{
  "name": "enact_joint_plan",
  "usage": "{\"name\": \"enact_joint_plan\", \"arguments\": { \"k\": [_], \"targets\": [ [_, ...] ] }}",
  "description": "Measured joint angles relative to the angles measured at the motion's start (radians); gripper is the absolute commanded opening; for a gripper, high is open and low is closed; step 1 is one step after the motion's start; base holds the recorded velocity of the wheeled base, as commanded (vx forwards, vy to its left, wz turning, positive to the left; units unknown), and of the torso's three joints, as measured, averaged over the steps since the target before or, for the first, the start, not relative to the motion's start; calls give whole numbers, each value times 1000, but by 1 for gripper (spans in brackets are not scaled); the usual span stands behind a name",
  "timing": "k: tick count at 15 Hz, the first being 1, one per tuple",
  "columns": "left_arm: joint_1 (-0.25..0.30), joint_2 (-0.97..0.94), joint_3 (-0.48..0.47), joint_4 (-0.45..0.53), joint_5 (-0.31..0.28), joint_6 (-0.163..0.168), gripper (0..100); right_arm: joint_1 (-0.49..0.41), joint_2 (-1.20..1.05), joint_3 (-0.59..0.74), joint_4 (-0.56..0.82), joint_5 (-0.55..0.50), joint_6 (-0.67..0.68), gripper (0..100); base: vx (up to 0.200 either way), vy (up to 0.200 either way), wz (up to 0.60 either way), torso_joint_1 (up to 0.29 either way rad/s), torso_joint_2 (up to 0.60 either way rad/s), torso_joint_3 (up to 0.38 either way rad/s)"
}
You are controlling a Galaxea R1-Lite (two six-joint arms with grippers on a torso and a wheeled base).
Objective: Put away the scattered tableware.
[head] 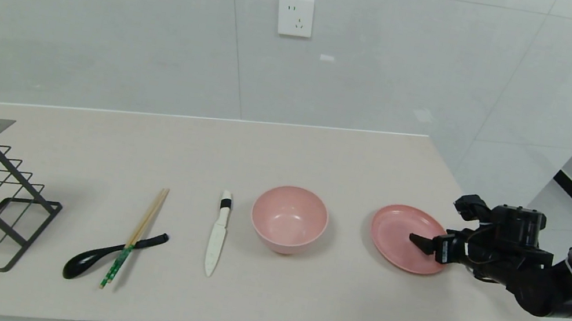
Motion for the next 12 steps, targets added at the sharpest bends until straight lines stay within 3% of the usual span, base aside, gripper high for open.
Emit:
{"name": "enact_joint_plan", "arguments": {
  "k": [5,6,12],
  "targets": [
    [0,0,0,0,0,0,100,37,7,4,-2,1,2,100,0,0,0,0,0,0],
    [0,0,0,0,0,0,100,37,13,4,-2,1,9,0,0,0,0,0,0,0],
    [0,0,0,-1,0,0,100,29,44,0,-12,-4,15,0,0,0,0,0,0,0]
  ]
}}
